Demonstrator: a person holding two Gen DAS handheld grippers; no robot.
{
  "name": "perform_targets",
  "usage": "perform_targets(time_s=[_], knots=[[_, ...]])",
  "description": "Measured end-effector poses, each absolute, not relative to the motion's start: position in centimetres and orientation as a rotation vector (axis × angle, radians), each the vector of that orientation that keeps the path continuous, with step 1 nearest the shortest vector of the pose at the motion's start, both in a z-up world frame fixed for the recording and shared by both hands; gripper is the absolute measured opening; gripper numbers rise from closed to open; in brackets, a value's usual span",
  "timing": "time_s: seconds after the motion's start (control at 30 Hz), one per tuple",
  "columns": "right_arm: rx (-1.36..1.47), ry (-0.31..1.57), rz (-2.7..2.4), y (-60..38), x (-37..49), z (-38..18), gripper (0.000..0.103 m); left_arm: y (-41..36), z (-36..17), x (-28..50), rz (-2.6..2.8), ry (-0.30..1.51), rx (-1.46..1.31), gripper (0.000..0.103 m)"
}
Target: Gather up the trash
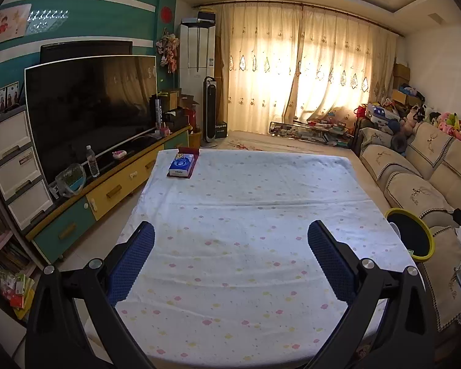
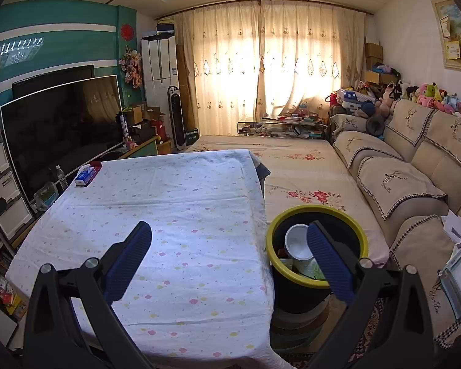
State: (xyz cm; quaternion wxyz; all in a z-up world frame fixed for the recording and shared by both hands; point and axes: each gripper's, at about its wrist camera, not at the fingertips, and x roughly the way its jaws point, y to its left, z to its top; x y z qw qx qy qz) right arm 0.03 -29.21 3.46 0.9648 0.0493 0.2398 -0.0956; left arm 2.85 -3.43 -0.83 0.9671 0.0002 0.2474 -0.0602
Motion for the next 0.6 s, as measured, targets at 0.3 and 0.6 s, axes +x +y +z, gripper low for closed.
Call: perform_targets(time_s=[0.3, 0.6], knots=[[0.111, 0.501, -0.185, -29.6, 0.6, 2.8, 0.096, -4.1, -0.9, 3.6, -0.134, 0.509, 0.006, 0.098], [0.118, 0.510, -0.181, -29.8, 1.1, 2.4, 0.096, -4.4, -1.2, 3.9, -0.140, 0.515, 0.012, 0.098]])
